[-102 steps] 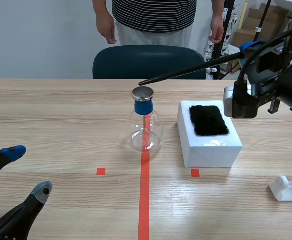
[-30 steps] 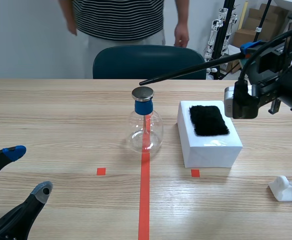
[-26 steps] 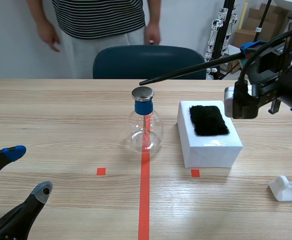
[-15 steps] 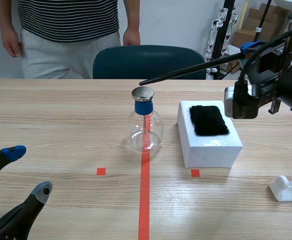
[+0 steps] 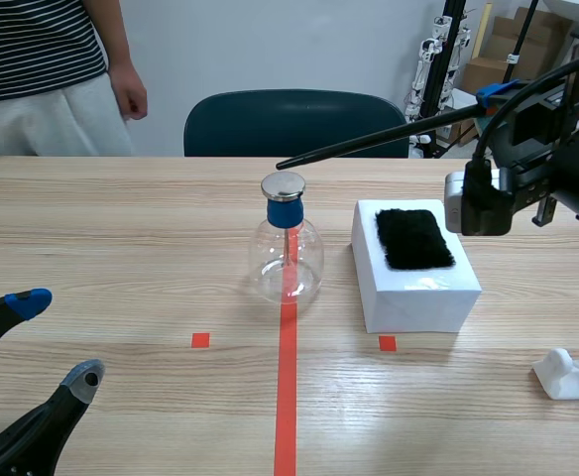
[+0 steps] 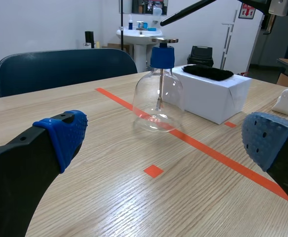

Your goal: Do the electroscope experiment. hold the rod still at the electroscope

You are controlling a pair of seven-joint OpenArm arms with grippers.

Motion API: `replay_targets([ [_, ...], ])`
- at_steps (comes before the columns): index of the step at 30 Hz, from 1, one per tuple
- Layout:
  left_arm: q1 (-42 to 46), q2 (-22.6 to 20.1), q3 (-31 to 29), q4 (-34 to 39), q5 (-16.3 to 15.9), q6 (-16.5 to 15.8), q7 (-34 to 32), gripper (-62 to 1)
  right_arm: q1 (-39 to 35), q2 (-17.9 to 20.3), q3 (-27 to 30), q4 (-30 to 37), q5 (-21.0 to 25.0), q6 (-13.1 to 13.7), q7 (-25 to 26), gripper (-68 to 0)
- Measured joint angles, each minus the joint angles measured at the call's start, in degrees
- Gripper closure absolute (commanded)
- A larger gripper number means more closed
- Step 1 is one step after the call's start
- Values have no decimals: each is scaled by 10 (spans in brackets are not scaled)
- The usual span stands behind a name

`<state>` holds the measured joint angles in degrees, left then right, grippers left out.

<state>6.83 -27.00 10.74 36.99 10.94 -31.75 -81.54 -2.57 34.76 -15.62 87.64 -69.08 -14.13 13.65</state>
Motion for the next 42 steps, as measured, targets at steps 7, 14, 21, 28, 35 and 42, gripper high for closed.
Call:
replay_targets([
  [7, 0, 0, 0, 0, 0, 0, 0, -623, 0, 0, 0, 0, 0, 0, 0, -102],
  [14, 0, 0, 0, 0, 0, 0, 0, -623, 0, 0, 0, 0, 0, 0, 0, -102],
  [21, 0, 0, 0, 0, 0, 0, 0, -623, 0, 0, 0, 0, 0, 0, 0, -102],
  [28, 0, 0, 0, 0, 0, 0, 0, -623, 0, 0, 0, 0, 4, 0, 0, -102],
  [35, 0, 0, 0, 0, 0, 0, 0, -623, -30, 0, 43, 42, 71, -2, 13, -102],
  [42, 0, 0, 0, 0, 0, 0, 0, -623, -148, 0, 113, 155, 135, -20, 28, -102],
])
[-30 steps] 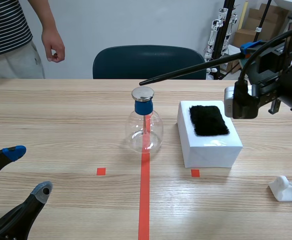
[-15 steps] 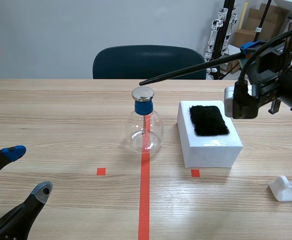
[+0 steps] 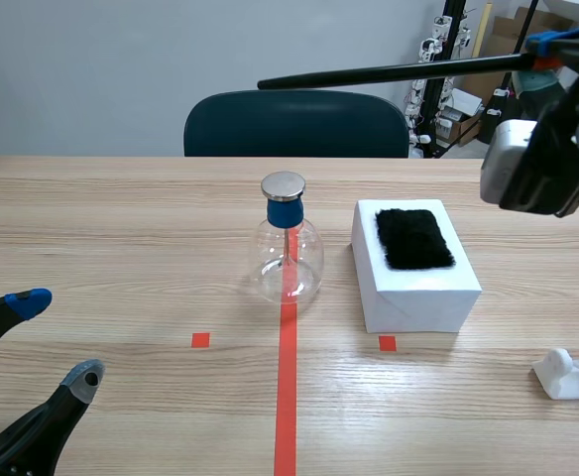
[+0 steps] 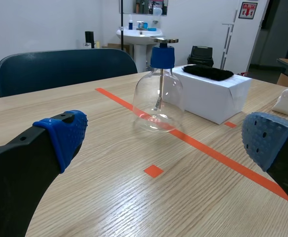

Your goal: Do the electroscope experiment. hold the rod still at the electroscope

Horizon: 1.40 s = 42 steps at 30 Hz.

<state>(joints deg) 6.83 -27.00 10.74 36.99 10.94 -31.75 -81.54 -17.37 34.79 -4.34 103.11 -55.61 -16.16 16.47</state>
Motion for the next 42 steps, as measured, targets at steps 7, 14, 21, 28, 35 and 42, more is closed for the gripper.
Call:
replay_targets([
  [7, 0, 0, 0, 0, 0, 0, 0, -623, -162, 0, 23, 82, 43, -83, 3, -102],
  [14, 0, 0, 0, 0, 0, 0, 0, -623, -296, 0, 23, 87, 86, -136, 33, -102],
  [21, 0, 0, 0, 0, 0, 0, 0, -623, -386, -1, 23, 85, 94, -176, 85, -102],
  [28, 0, 0, 0, 0, 0, 0, 0, -623, -418, -41, 16, 85, 94, -177, 115, -102],
  [35, 0, 0, 0, 0, 0, 0, 0, -623, -425, -45, -22, 85, 108, -177, 102, -102],
  [42, 0, 0, 0, 0, 0, 0, 0, -623, -425, -45, -22, 85, 111, -174, 103, -102],
])
